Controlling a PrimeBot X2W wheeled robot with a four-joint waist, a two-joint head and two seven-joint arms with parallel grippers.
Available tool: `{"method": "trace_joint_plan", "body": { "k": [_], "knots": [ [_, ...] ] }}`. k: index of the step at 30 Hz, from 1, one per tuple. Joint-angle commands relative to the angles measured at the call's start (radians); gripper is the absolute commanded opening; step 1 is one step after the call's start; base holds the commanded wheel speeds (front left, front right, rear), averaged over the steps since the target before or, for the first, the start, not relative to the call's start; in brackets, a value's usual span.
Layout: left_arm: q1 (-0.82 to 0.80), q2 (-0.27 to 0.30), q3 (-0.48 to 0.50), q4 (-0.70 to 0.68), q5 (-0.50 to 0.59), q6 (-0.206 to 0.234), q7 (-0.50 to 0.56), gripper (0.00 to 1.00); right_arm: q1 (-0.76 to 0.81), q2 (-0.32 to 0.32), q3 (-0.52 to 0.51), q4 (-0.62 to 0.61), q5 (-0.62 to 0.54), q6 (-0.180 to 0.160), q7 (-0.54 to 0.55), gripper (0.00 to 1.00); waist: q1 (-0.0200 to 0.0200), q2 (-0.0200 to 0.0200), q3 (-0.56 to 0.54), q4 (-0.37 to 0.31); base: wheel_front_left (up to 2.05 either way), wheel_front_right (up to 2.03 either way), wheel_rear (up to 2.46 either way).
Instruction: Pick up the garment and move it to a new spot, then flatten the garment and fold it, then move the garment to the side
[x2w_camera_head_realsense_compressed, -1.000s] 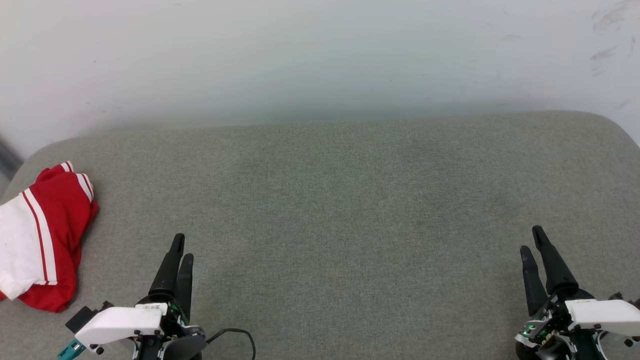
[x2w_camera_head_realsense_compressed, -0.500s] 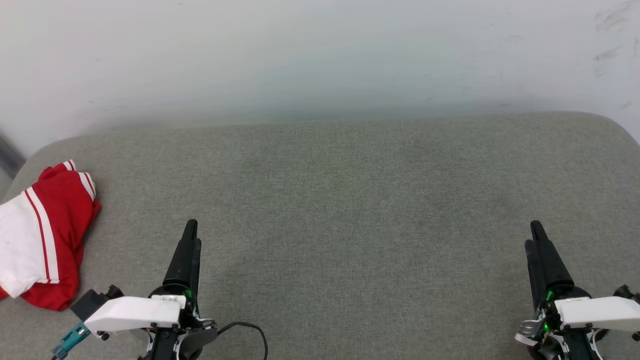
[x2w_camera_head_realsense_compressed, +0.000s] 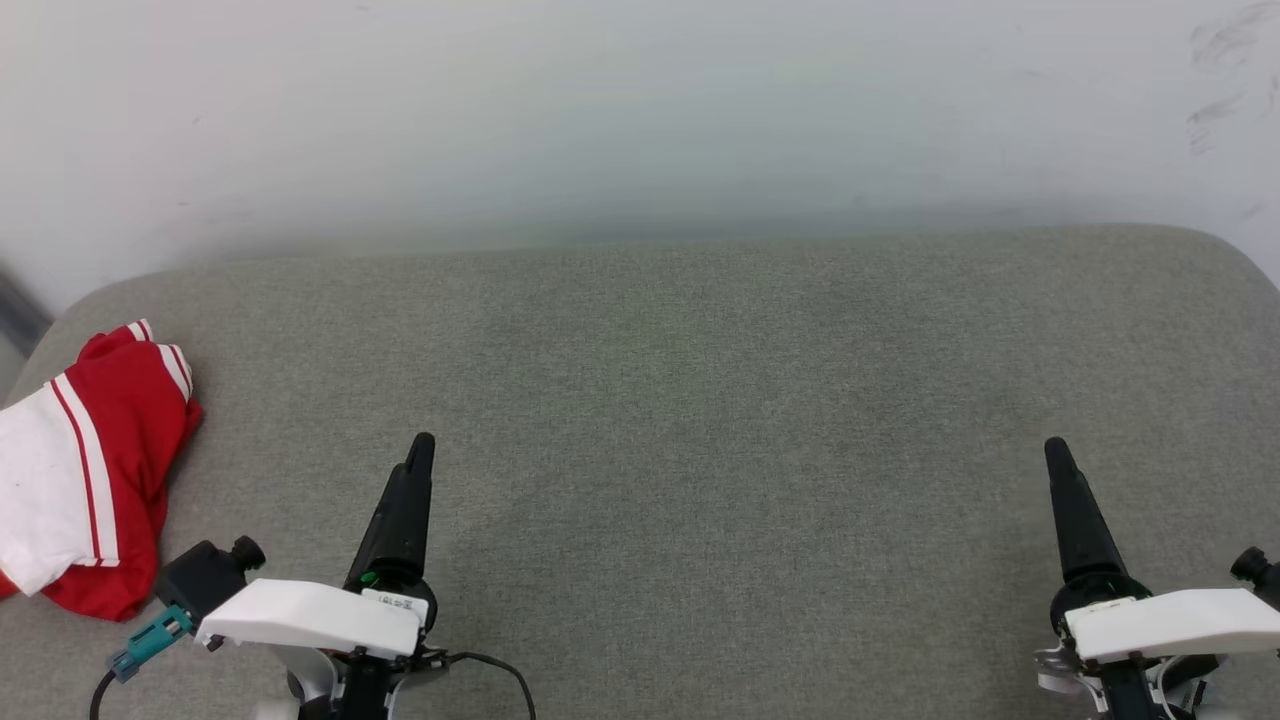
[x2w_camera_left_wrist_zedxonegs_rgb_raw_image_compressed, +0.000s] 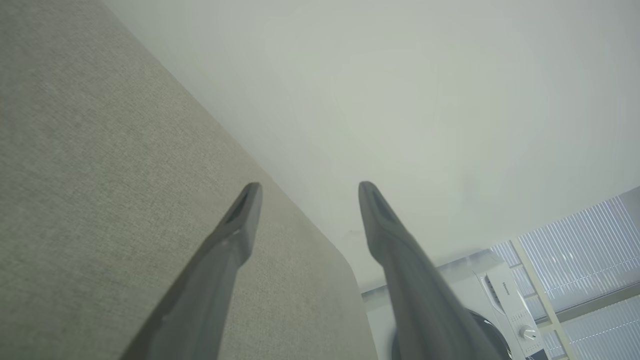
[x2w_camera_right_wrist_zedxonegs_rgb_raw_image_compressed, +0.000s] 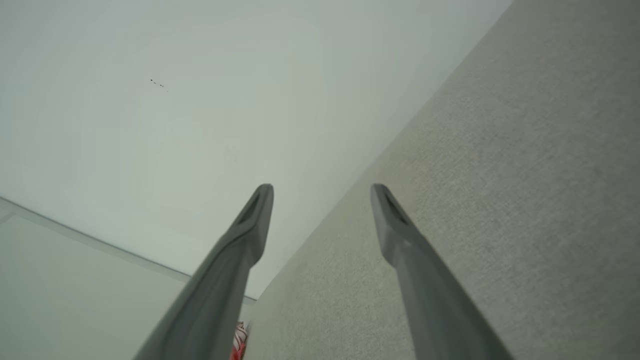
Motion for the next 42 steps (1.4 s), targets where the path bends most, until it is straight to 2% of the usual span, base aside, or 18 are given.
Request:
{"method": "trace_joint_plan", "body": {
  "k": [1,7,18,42],
  "knots": [
    [-0.023,0.009,-0.008,-0.017,0.064,0.0,-0.011,1.0,-0.008,-0.001,0.007,-0.023,-0.071,0.0,-0.012,1.0,0.0,0.0,0.0,0.0,0.0,0.0,0.0],
    [-0.021,0.005,-0.007,-0.028,0.219,0.0,-0.031,1.0,-0.007,0.001,0.02,-0.034,-0.249,0.0,-0.03,1.0,0.0,0.0,-0.001,0.0,0.0,0.0,0.0],
    [-0.009,0.007,-0.008,-0.04,0.436,0.0,-0.066,1.0,-0.002,0.001,0.029,-0.063,-0.467,0.0,-0.023,1.0,0.0,0.0,0.001,0.001,0.0,0.0,0.0],
    [0.0,0.026,-0.009,-0.023,0.738,0.0,-0.13,1.0,0.023,0.001,0.019,-0.113,-0.776,0.0,0.012,1.0,0.0,0.0,0.004,0.005,0.0,0.0,0.0]
  ]
}}
